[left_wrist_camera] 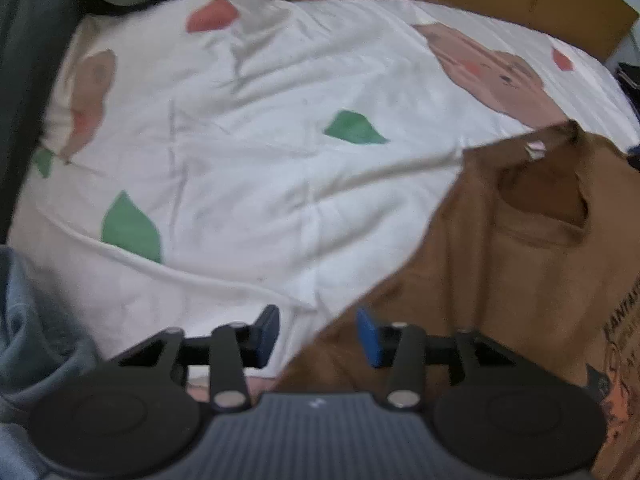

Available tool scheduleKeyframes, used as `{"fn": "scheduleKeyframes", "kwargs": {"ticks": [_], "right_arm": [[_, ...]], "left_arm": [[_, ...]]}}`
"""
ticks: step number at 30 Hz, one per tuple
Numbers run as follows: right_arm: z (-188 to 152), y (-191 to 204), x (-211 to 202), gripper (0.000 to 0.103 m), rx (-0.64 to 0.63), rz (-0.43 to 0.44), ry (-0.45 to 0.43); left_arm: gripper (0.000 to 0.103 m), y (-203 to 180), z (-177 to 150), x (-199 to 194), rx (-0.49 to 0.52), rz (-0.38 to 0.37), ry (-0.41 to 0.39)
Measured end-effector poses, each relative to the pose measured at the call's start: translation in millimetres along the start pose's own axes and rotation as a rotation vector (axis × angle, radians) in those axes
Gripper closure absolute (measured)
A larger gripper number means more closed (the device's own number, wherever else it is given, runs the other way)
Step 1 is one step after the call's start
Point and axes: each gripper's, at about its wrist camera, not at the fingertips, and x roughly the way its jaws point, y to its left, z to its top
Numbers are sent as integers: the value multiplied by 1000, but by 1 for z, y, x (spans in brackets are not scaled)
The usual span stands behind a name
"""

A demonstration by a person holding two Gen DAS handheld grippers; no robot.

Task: Fold clothes
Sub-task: 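Close both tools on the T-shirt hem edge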

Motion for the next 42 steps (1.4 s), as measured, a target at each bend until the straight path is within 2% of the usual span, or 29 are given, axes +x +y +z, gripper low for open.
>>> {"fn": "scheduleKeyframes", "kwargs": {"ticks": [3,7,10,16,21,31,32,34,39,42], "right_arm": [[4,8,1,70,-41,-25,22],[5,14,1,87,-59,-26,31],[2,24,2,90,-106,-53,21],[-9,29,0,95,-119,-81,-25],[-20,32,0,96,-128,-99,-71],[-25,25,1,96,-93,-76,-97],[-25,25,1,96,-92,-76,-97],[-25,25,0,96,-91,-76,-96],[-24,25,1,96,-89,-76,-94],[-24,25,1,96,-87,-76,-93]], "left_arm": [[54,-7,1,1,70,-24,27],[53,-14,5,-3,171,-30,37],[53,-13,11,-5,180,-30,27],[53,-13,22,-5,206,-43,14],[53,-13,27,-6,227,-53,19],[54,-22,23,11,270,-53,26],[55,-23,22,14,281,-49,32],[66,-24,20,20,288,-48,52],[69,-25,11,32,293,-42,97],[69,-24,5,32,286,-33,96]]}}
